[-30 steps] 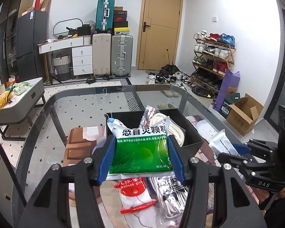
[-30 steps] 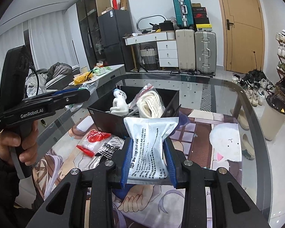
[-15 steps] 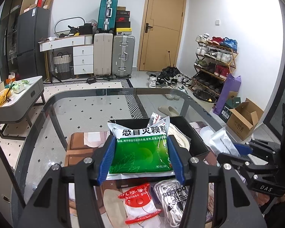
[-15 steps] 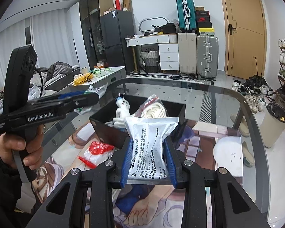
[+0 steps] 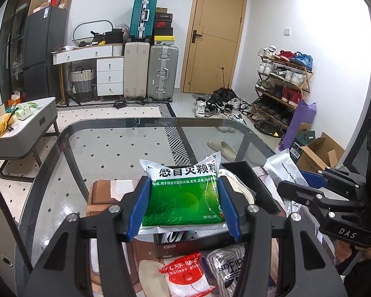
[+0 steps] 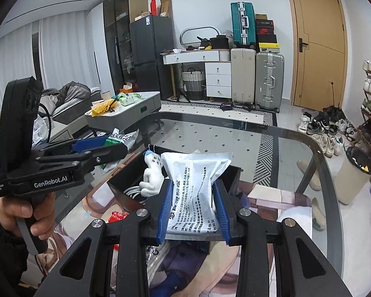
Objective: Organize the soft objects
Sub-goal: 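Lower both medicine packets into the box and open both tools, then withdraw both tools from the box toward the red bag and lace bag, then grasp the adidas lace bag with the right tool while the left tool grasps the red balloon glue bag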
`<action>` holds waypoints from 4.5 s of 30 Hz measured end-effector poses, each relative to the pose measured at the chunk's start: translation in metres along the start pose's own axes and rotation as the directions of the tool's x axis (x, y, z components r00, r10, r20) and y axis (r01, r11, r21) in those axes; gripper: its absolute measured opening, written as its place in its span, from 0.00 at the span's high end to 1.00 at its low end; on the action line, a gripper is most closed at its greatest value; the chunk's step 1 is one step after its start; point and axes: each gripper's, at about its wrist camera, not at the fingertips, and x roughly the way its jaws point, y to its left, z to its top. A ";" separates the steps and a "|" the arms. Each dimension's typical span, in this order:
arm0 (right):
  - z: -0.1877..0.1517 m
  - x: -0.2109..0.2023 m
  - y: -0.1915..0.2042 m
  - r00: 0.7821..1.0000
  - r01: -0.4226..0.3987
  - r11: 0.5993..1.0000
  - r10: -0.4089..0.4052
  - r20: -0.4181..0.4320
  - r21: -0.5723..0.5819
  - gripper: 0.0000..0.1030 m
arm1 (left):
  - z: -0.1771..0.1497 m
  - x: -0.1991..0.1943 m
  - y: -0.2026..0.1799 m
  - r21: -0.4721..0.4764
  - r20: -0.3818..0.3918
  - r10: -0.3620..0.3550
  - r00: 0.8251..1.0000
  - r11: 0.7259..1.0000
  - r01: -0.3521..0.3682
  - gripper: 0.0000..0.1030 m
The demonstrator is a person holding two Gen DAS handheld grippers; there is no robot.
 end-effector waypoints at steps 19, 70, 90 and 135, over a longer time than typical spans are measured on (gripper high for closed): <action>0.012 0.061 0.003 0.996 -0.002 0.999 -0.003 -0.084 -0.053 0.68 | -0.006 0.043 -0.002 0.040 -0.069 0.025 0.997 0.999 -0.023 0.48; -0.008 0.055 -0.026 0.993 0.073 0.996 -0.077 -0.090 -0.047 0.10 | -0.019 0.026 -0.015 0.092 -0.068 0.026 0.997 0.996 -0.020 0.18; -0.049 0.016 0.013 0.989 0.074 0.997 -0.073 -0.131 0.006 0.01 | -0.057 -0.019 0.004 0.029 -0.056 0.084 0.995 0.996 -0.083 0.00; -0.080 0.066 0.047 0.948 -0.021 0.999 0.030 -0.318 0.032 0.01 | -0.107 -0.012 0.030 -0.074 -0.177 0.071 0.982 0.994 -0.085 0.00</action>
